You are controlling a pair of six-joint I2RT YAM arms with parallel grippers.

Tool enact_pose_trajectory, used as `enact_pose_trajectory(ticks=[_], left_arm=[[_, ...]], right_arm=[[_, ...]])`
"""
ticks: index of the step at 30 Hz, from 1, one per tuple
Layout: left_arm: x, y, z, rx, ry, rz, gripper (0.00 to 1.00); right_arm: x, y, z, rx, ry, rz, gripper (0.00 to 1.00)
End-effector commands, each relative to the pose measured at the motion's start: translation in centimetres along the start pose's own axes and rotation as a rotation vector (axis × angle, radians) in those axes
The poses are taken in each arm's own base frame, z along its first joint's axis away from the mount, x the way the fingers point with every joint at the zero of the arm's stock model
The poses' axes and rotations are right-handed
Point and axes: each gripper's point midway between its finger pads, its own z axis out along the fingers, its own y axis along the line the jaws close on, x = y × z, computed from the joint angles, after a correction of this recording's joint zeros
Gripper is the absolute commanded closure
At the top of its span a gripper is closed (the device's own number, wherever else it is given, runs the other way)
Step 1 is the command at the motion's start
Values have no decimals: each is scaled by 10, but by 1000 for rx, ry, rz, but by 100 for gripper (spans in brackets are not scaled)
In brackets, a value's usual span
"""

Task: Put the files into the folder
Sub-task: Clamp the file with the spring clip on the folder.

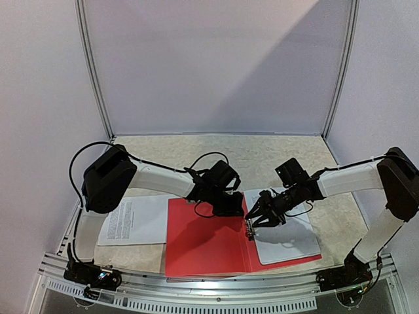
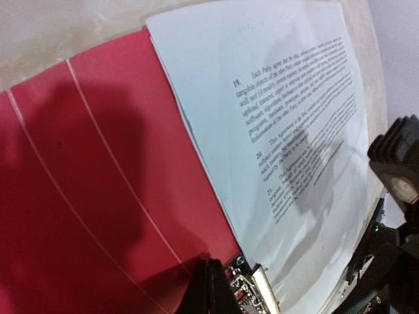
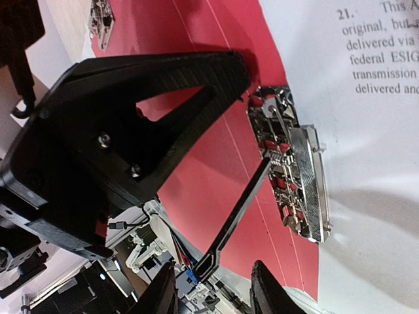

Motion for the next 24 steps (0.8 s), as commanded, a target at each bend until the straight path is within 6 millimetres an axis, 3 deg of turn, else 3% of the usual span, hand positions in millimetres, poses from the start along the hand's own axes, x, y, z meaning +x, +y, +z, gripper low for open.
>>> enact_pose_trajectory(ticks=[1, 6, 15, 24], left_arm=[[24, 54, 8, -164, 68, -48, 100], [24, 54, 8, -164, 69, -45, 100], [25, 54, 9, -165, 71, -46, 100], [27, 56, 10, -167, 74, -48, 100]], right_arm=[[-3, 11, -7, -53, -17, -3, 62], [-1, 4, -6, -54, -13, 14, 66], [2, -1, -5, -68, -9, 36, 87], [3, -9, -3, -70, -9, 47, 96]])
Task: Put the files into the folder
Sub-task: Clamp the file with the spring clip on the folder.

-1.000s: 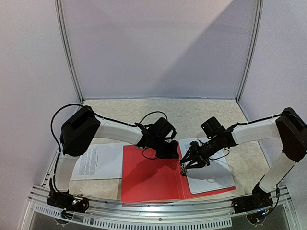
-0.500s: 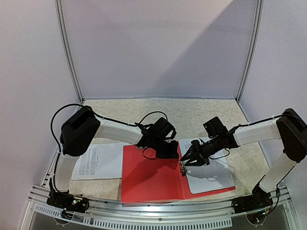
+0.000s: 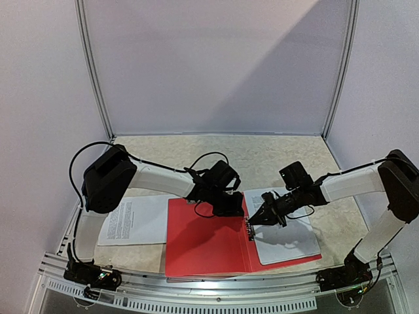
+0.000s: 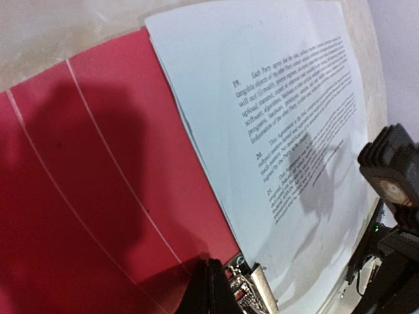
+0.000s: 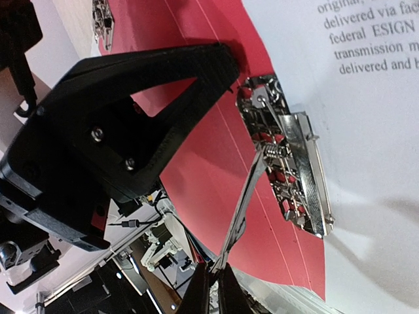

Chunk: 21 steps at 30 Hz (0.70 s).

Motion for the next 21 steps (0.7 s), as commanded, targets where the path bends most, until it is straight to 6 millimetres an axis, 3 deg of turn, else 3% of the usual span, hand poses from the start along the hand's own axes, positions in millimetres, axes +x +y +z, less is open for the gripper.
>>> enact_pose_trajectory(ticks=[1, 8, 21], left_arm=[[27, 56, 10, -167, 74, -48, 100], [27, 57, 11, -167, 76, -48, 100], [30, 59, 13, -168, 83, -49, 100]], right_arm=[[3, -10, -2, -5, -8, 12, 97], [16, -30, 2, -12, -18, 47, 99], [40, -76, 28, 80, 6, 77, 100]])
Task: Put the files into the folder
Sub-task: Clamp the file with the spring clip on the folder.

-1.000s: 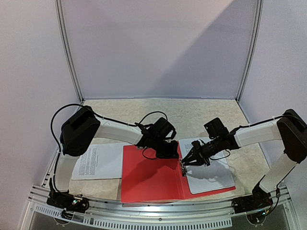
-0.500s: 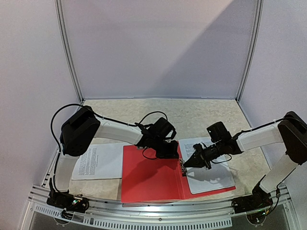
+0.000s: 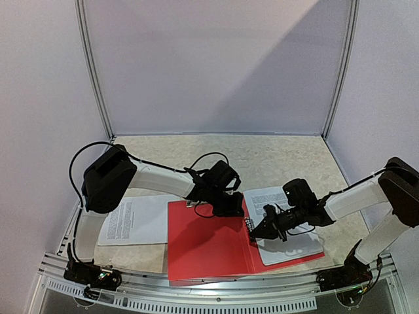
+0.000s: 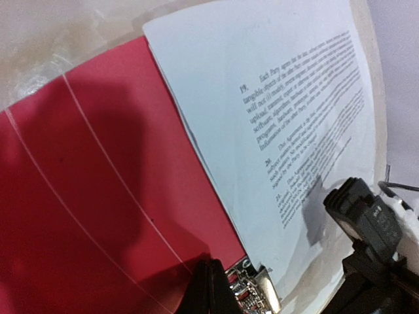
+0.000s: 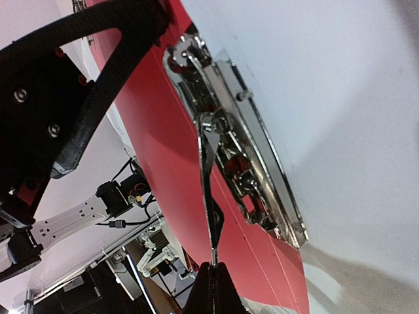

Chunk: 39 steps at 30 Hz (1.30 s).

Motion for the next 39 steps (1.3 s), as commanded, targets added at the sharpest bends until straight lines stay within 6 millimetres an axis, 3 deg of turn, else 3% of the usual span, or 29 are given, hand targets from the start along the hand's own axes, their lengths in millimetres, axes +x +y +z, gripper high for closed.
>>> enact_pose_trajectory(ticks=[1, 14, 24, 39], left_arm=[[29, 60, 13, -173, 78, -50, 100], [36, 67, 17, -180, 98, -45, 100], [35, 67, 17, -177, 97, -44, 100], [35, 69, 18, -174, 98, -49, 100]], right_arm=[[16, -47, 10, 121, 27, 96, 100], [24, -94, 7, 291, -10, 103, 100], [19, -91, -5, 360, -56, 44, 100], [17, -122, -8, 464, -57, 19, 100]])
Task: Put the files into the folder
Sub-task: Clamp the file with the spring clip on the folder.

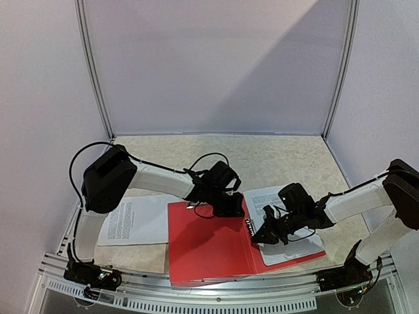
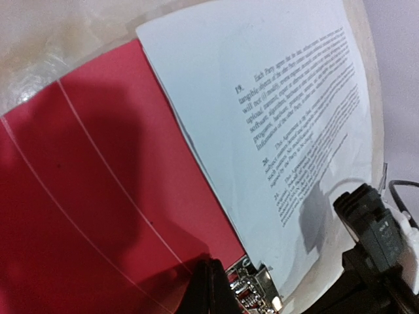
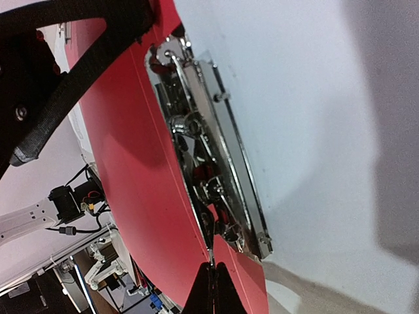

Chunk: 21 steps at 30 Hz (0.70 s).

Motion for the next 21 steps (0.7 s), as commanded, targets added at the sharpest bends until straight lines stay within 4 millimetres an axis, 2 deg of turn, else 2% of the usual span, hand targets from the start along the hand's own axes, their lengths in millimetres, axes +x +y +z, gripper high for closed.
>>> enact_pose_trajectory(ticks=[1, 9, 14, 21], left_arm=[[35, 70, 16, -190, 100, -57, 100], [36, 71, 18, -194, 105, -58, 100], [37, 72, 18, -196, 107, -61, 100], [39, 74, 17, -202, 113, -58, 100]], right_arm=[[33, -94, 2, 313, 87, 147, 100], [35, -109, 10, 363, 126, 136, 100], [40, -118, 7, 401, 141, 142, 100], [31, -87, -5, 336, 84, 119, 100]])
